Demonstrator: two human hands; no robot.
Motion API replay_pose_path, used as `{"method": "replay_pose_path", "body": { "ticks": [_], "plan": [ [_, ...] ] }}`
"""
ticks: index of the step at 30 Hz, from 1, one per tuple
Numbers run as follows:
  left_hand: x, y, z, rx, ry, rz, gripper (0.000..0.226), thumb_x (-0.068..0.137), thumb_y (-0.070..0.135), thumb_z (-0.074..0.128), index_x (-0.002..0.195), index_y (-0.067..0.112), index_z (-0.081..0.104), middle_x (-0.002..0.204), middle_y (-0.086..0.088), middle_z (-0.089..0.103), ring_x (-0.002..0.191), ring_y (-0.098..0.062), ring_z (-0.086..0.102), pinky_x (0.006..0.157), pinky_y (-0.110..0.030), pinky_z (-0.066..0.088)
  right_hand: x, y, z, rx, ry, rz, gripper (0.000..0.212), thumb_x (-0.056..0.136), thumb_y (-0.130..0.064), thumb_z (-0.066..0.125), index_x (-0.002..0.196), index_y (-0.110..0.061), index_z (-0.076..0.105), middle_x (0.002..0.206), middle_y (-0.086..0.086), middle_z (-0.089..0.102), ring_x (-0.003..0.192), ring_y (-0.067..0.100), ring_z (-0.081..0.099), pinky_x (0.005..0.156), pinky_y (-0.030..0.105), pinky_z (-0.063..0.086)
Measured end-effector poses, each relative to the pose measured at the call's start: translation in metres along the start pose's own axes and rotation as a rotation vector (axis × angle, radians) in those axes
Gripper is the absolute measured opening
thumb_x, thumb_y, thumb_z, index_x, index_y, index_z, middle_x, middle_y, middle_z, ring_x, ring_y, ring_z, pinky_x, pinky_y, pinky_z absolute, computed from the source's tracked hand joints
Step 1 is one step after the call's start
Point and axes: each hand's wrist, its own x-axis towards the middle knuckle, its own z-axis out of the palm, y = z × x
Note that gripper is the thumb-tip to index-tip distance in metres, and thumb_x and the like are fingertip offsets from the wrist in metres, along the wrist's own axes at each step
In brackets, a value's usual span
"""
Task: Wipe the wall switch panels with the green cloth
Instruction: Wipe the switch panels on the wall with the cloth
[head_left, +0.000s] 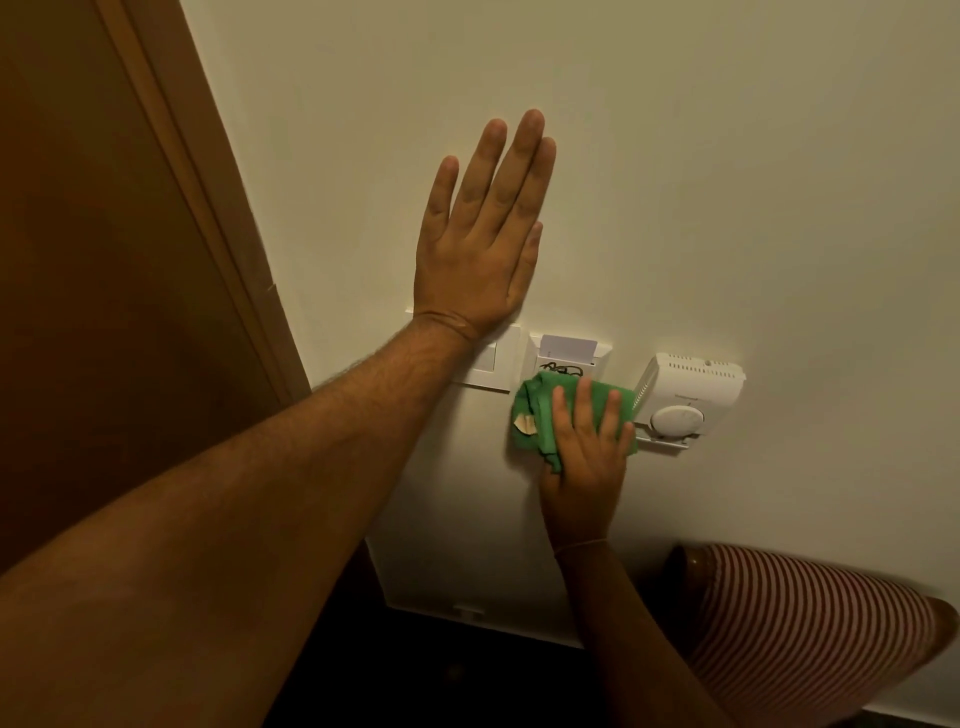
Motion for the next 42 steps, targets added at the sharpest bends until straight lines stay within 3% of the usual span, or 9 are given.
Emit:
{"method": "replay_pose_path", "body": {
  "ticks": [4,10,14,18,22,28,31,37,42],
  "plan": [
    [-0.001,0.000,0.001,-0.014,0.008,-0.007,0.075,0.116,0.030,0.034,0.175,0.023,-0.012,0.180,0.010,-0.029,0.169,-0.016,-0.019,0.140,-0.048,-0.002,0.011,-0.034,0.019,0.106,-0.061,-0.062,0.099,0.080,0.005,0.075,0.162,-0.021,0.026,0.173,-0.003,0.015,0.164,0.019,-0.005,0.133,0.040,-0.008],
    [-0.001,0.000,0.001,-0.015,0.007,-0.013,0.076,0.116,0.031,0.033,0.175,0.024,-0.014,0.179,0.010,-0.030,0.169,-0.015,-0.022,0.139,-0.046,-0.006,0.010,-0.029,0.020,0.092,-0.139,-0.226,0.094,0.081,0.009,0.067,0.162,-0.023,0.032,0.171,-0.005,0.023,0.164,0.017,0.005,0.133,0.036,-0.002],
    [-0.001,-0.001,0.002,-0.024,0.011,-0.015,0.074,0.116,0.031,0.031,0.174,0.023,-0.013,0.179,0.010,-0.029,0.169,-0.016,-0.021,0.139,-0.047,-0.004,0.002,0.006,0.005,0.052,-0.083,-0.113,0.092,0.086,-0.001,0.071,0.163,-0.023,0.024,0.170,0.000,0.023,0.164,0.020,0.003,0.133,0.041,-0.002],
    [-0.001,-0.001,0.005,-0.014,0.019,-0.006,0.074,0.116,0.031,0.031,0.174,0.024,-0.015,0.179,0.010,-0.028,0.168,-0.015,-0.022,0.139,-0.047,-0.004,0.006,-0.009,0.006,0.185,-0.034,-0.029,0.080,0.087,0.004,0.055,0.160,-0.014,0.029,0.170,0.003,0.024,0.164,0.022,0.003,0.134,0.044,-0.002],
    [-0.003,-0.003,0.007,0.033,0.020,-0.013,0.076,0.116,0.032,0.033,0.173,0.024,-0.017,0.188,-0.001,0.000,0.167,-0.013,-0.024,0.139,-0.046,-0.005,0.016,-0.038,0.019,0.234,-0.158,-0.162,0.093,0.079,0.013,0.058,0.162,-0.020,0.029,0.172,-0.005,0.018,0.164,0.019,0.003,0.133,0.040,-0.005],
    [-0.002,-0.004,0.008,0.059,0.025,0.000,0.078,0.115,0.031,0.035,0.172,0.024,-0.018,0.179,-0.008,0.014,0.167,-0.013,-0.021,0.138,-0.044,-0.008,0.014,-0.012,0.005,0.149,-0.126,-0.198,0.075,0.093,0.005,0.050,0.162,-0.019,0.034,0.171,-0.002,0.022,0.164,0.019,0.012,0.133,0.039,0.003],
    [-0.002,-0.004,0.011,0.052,0.028,0.008,0.079,0.115,0.031,0.036,0.171,0.026,-0.020,0.179,-0.008,0.013,0.170,-0.014,-0.018,0.138,-0.046,-0.006,0.012,0.002,-0.004,0.168,-0.018,-0.073,0.047,0.112,-0.017,0.031,0.160,-0.015,0.031,0.169,0.005,0.027,0.164,0.020,0.007,0.134,0.043,0.003],
    [-0.001,-0.004,0.016,0.058,0.049,-0.005,0.081,0.114,0.031,0.038,0.173,0.025,-0.017,0.180,-0.005,0.002,0.166,-0.013,-0.024,0.138,-0.045,-0.009,0.023,-0.044,0.016,0.243,-0.115,-0.146,0.085,0.083,0.016,0.058,0.159,-0.017,0.038,0.169,-0.003,0.024,0.164,0.019,0.003,0.133,0.039,-0.004],
    [0.000,-0.006,0.016,0.064,0.055,-0.003,0.082,0.114,0.032,0.039,0.174,0.025,-0.016,0.188,0.003,-0.007,0.167,-0.012,-0.024,0.138,-0.045,-0.011,0.026,-0.035,0.010,0.185,-0.148,-0.267,0.069,0.092,0.009,0.049,0.157,-0.016,0.045,0.169,-0.001,0.029,0.163,0.017,0.014,0.133,0.037,0.005]
  ]
}}
